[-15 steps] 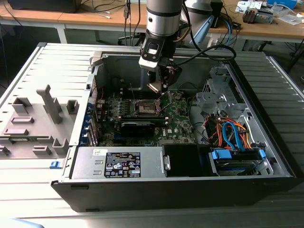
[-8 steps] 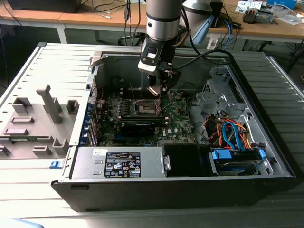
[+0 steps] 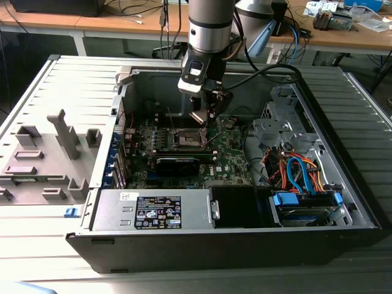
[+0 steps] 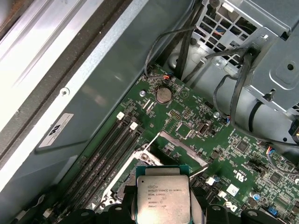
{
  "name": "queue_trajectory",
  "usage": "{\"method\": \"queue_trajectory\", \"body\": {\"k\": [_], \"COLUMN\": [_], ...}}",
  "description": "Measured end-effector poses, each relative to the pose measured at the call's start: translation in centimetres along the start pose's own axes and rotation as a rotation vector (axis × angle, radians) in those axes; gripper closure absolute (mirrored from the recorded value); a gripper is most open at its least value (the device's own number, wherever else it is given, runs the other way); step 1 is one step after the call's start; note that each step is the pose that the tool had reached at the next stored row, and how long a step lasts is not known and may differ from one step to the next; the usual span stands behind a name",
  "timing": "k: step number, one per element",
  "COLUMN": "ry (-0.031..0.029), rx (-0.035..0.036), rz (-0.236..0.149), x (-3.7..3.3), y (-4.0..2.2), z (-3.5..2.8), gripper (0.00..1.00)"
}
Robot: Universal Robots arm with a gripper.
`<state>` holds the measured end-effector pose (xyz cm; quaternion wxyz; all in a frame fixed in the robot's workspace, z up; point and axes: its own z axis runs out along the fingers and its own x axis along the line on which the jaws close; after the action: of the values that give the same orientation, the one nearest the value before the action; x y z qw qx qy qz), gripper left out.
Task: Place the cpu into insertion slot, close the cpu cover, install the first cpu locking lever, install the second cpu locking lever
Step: 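Place the cpu into insertion slot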
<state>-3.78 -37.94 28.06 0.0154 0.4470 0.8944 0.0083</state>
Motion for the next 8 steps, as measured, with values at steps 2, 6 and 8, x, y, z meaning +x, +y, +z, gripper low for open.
{"method": "queue_trajectory", "body": {"k": [2,6,8], "ry": [-0.0015,-0.0032,-0.0037], "rx": [0.0011,0.0024,0.0028], "rz": [0.001,0.003,0.005], "x": [0.0,0.0,0.0], "y": [0.0,0.0,0.0], "z": [0.01,0.02,0.02], "gripper": [0.45,0.45,0.45]}}
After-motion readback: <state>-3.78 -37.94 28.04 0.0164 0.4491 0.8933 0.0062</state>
